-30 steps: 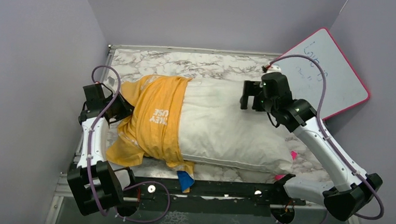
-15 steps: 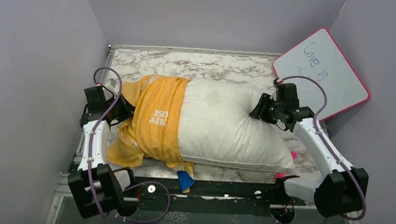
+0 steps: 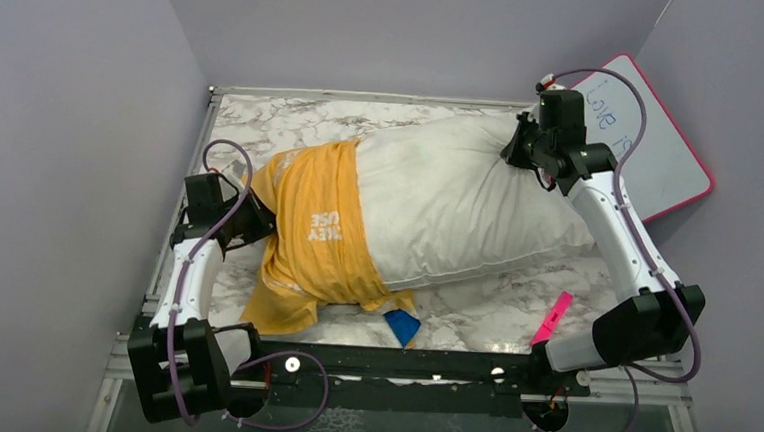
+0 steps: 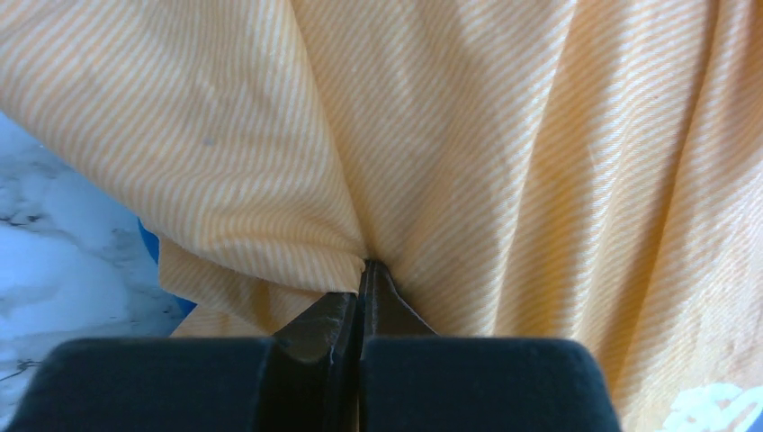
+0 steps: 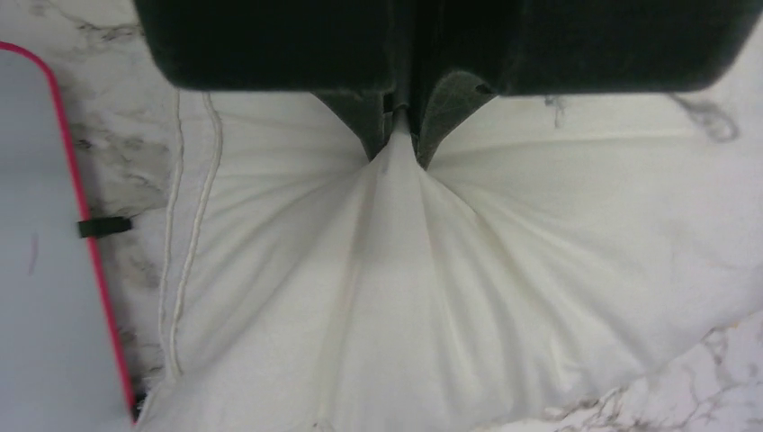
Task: Remove the pillowcase from the pillow
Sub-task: Remove the pillow from the pillowcase.
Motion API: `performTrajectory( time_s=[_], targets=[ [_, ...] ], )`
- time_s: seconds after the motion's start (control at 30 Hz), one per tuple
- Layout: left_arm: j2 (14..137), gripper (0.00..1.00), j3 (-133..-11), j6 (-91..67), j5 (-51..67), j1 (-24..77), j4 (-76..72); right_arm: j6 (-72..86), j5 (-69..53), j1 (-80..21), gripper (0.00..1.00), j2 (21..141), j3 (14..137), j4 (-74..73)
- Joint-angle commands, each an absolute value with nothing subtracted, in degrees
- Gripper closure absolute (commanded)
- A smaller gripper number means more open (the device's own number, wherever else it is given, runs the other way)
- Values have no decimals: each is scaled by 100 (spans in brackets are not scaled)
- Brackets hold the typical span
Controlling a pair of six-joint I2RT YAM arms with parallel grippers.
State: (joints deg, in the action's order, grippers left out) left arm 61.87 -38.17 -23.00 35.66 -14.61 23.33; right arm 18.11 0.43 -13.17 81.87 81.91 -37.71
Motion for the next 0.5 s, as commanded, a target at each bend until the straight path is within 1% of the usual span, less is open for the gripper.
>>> performTrajectory(
  time_s=[0.0,0.1,0.23,0.3,0.37,0.4,0.47],
  targets=[
    [5934,100,-3826,-2585,3635,-1222,2069,1435,1631,-1211,99,8378,8853,-3737],
    [5732,100,-4062,-2499,2484,-1222,2391,1337,1580,-1176,99,8522,8854,-3617],
    [5799,100,-4786,-2161,723,-1357,3202,1280,1732,-1161,99,8817,8898,-3778],
    [5852,100,-5029,-1927,163,-1738,3415,1208,1858,-1087,99,8889,8890,-3779],
    [5953,100,-5181,-1661,-55,-2416,3445,1194,1825,-923,99,8905,8911,-3774],
    [6014,100,-5255,-1707,-469,-2548,3509,1181,1761,-836,99,8896,8928,-3758],
    [6115,100,-5306,-1813,-914,-2617,3482,1171,1711,-752,99,8914,9003,-3780]
  ],
)
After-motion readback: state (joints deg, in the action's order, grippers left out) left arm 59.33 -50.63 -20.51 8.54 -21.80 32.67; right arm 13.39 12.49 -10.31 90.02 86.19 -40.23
